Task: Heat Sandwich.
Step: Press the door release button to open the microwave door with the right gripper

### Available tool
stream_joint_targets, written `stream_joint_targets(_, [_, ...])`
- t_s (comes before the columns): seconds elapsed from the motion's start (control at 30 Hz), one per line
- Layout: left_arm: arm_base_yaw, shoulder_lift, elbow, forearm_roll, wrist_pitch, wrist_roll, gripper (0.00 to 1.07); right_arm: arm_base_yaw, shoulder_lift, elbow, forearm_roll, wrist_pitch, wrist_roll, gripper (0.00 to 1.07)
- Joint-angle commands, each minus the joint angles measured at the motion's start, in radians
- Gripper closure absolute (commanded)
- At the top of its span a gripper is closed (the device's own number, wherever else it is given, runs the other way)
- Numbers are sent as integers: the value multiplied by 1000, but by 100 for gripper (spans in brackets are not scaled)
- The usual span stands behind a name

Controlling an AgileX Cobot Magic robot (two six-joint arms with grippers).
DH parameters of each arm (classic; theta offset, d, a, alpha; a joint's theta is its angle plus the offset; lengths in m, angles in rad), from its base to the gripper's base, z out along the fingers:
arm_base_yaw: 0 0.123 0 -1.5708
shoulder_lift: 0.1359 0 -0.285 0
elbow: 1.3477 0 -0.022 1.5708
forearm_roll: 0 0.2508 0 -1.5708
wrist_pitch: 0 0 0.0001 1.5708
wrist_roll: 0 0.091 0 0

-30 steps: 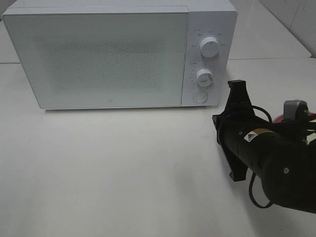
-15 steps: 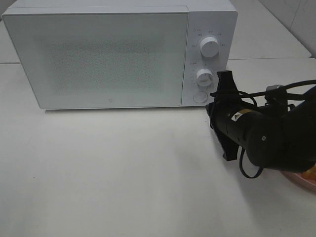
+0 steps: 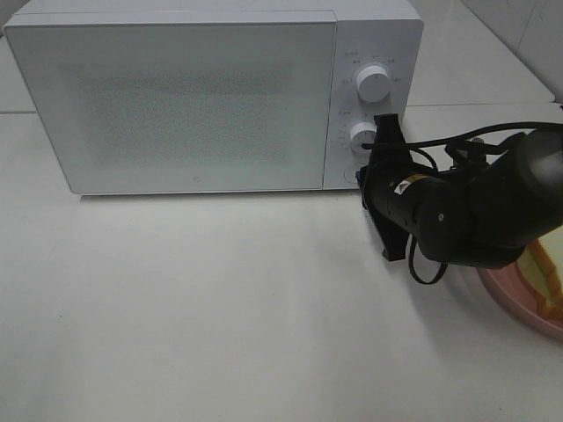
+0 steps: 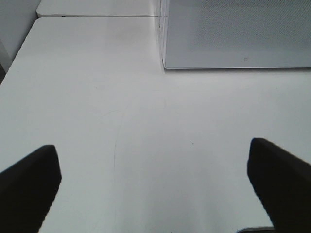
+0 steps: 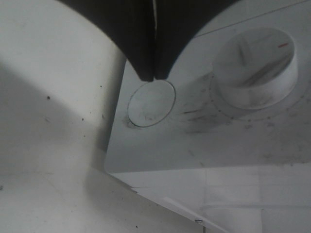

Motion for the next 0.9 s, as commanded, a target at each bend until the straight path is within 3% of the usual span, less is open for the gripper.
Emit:
stream_joint_targets(0.03, [-2,-20,3,-2,-6,-1,7,-29,36,-46,-34,9,35,107])
stream_joint_targets(0.5, [-2,-20,3,-2,-6,-1,7,-61,105,-140,-49,28,52,107])
stream_joint_targets(0.9, [-2,-20,3,-2,-6,-1,7,-61,105,-151,-48,-55,52,107])
